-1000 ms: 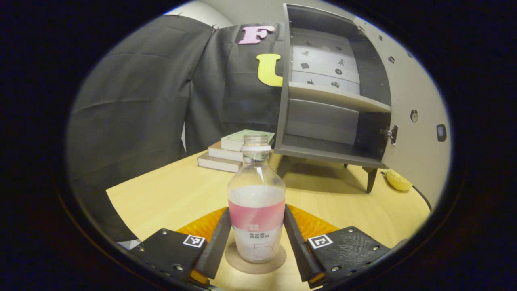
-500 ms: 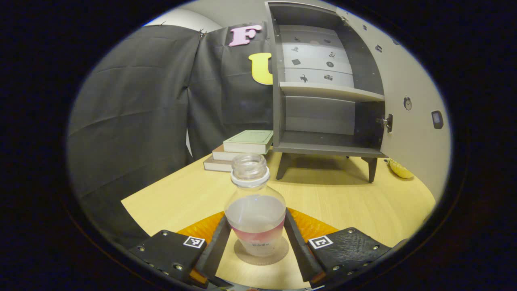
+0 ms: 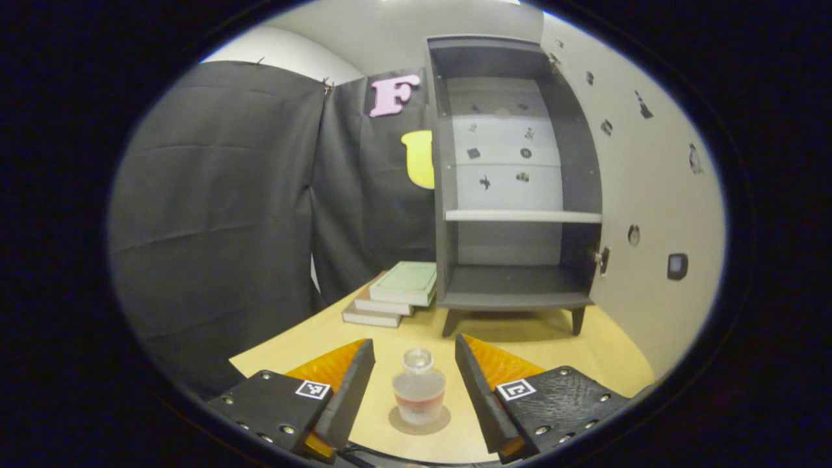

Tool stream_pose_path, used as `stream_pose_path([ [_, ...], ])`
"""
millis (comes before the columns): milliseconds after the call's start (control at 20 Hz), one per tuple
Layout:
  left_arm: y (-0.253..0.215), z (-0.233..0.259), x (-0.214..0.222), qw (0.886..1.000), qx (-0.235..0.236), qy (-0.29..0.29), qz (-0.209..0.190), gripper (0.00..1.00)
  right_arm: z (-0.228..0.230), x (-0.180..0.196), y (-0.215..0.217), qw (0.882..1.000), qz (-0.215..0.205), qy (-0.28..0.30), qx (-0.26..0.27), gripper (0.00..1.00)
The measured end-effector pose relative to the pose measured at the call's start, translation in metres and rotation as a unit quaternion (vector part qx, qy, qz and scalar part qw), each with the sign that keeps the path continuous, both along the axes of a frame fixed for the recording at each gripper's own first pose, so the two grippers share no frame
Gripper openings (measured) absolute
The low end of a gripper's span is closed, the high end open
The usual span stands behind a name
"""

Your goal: Open the cabinet door with the right hand, grasp the bottle in the cabinet with the left hand and place it on the coaster, then close the cabinet door with the right hand.

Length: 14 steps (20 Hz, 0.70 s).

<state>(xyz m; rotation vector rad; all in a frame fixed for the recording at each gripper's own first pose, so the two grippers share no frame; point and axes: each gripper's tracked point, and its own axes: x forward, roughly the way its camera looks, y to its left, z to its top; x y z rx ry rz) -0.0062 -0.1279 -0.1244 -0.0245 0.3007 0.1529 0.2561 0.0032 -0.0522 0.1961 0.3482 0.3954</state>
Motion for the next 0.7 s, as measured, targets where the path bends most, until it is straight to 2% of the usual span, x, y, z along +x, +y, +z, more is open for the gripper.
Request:
stream_pose_path([
  [50, -0.004, 0.015, 0.006, 1.0, -0.001, -0.012, -0.009, 0.75, 0.002, -0.003, 0.007, 1.0, 0.006, -0.004, 0.004, 0.98],
  [100, -0.009, 0.027, 0.012, 1.0, -0.004, -0.026, -0.018, 0.77, 0.004, -0.005, 0.012, 1.0, 0.01, -0.007, 0.003, 0.98],
  [350, -0.031, 0.06, 0.039, 0.996, -0.029, -0.058, -0.069, 0.75, 0.007, -0.02, 0.038, 1.0, 0.019, -0.006, 0.001, 0.98],
  [500, -0.035, 0.06, 0.052, 0.992, -0.029, -0.06, -0.105, 0.75, 0.011, -0.026, 0.048, 1.0, 0.003, -0.004, 0.01, 0.98],
  [700, -0.023, 0.07, 0.062, 0.988, -0.033, -0.076, -0.133, 0.75, 0.011, -0.029, 0.05, 0.999, -0.033, -0.004, -0.009, 0.96],
])
